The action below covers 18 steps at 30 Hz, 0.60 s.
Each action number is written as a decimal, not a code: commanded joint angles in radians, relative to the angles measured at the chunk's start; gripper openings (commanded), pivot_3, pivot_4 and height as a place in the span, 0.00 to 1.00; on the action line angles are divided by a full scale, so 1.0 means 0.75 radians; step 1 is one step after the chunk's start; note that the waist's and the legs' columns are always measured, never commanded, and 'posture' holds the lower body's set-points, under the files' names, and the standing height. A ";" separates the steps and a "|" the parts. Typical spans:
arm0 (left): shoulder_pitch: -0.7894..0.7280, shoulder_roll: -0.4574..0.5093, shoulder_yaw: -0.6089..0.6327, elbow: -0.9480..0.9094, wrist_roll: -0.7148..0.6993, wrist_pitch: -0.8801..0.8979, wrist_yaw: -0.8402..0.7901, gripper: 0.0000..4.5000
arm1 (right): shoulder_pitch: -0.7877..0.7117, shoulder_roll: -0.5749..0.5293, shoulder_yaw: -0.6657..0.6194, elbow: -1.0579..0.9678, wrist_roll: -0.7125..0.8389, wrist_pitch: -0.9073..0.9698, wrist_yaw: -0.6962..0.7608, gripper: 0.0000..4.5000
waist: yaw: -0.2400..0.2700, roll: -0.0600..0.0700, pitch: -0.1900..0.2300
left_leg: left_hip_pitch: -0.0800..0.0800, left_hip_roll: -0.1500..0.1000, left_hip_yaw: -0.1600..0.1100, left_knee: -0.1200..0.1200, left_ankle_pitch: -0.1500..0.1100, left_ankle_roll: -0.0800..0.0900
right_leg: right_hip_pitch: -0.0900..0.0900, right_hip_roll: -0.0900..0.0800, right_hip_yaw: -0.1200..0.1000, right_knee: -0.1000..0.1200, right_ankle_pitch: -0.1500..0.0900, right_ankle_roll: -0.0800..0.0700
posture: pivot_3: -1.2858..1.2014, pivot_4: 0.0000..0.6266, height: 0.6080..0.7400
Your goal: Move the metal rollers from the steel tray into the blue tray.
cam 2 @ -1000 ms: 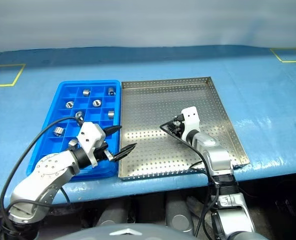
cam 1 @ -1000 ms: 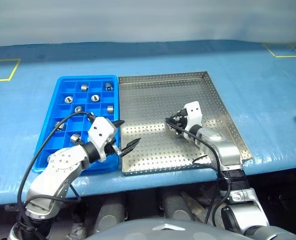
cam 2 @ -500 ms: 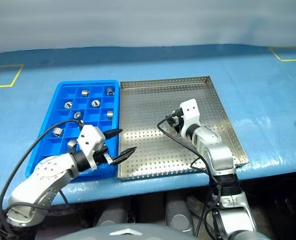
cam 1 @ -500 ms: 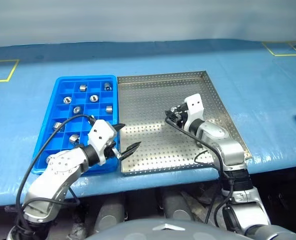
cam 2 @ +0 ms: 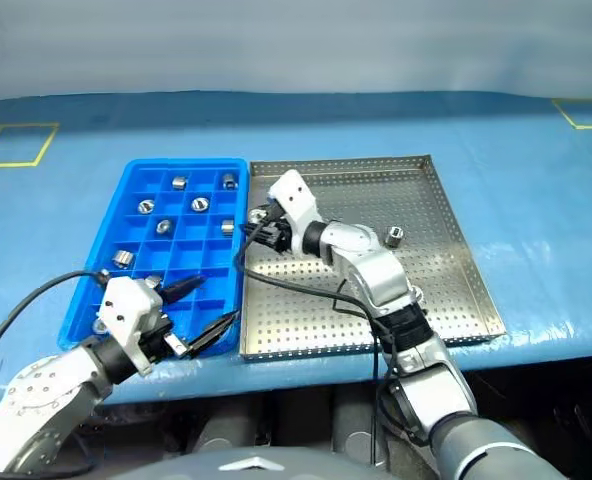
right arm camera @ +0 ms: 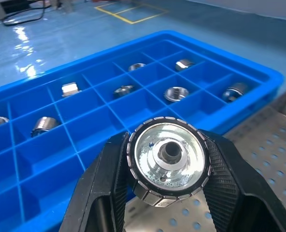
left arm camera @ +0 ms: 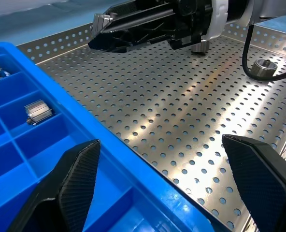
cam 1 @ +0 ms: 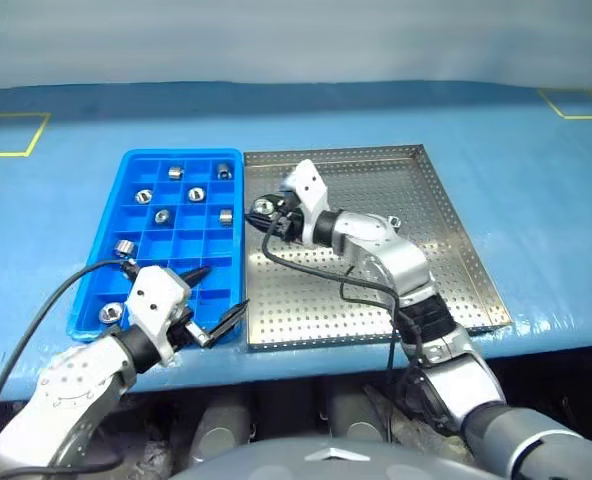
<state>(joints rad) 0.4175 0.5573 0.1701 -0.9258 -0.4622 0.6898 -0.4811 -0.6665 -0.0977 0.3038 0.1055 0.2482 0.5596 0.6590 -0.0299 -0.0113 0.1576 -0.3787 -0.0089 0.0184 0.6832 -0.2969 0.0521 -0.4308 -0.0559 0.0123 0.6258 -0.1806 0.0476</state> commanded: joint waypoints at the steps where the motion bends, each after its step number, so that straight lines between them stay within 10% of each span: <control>1: 0.048 -0.018 0.035 -0.077 0.046 -0.036 0.060 0.98 | -0.108 0.076 0.040 0.114 -0.030 -0.124 0.060 0.40 | 0.017 0.000 0.000 | 0.000 0.000 -0.001 0.000 0.000 0.000 | 0.000 0.000 -0.001 0.000 0.000 0.000 | 0.56 0.24 1.00; 18: 0.229 -0.174 0.093 -0.162 0.112 -0.138 0.222 0.98 | -0.386 0.341 0.035 0.840 -0.169 -0.506 0.169 0.40 | 0.088 0.001 0.001 | 0.000 -0.001 -0.018 -0.006 0.006 -0.012 | 0.002 0.001 -0.016 0.001 -0.005 -0.008 | 0.61 0.24 1.00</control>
<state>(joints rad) 0.5851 0.4307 0.2430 -0.9782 -0.3905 0.6133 -0.3225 -0.9122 0.1250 0.3619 0.7247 0.1220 0.2204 0.7933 0.0361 -0.0104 0.1582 -0.3788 -0.0095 0.0038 0.6790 -0.2917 0.0423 -0.4295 -0.0551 -0.0006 0.6265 -0.1844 0.0412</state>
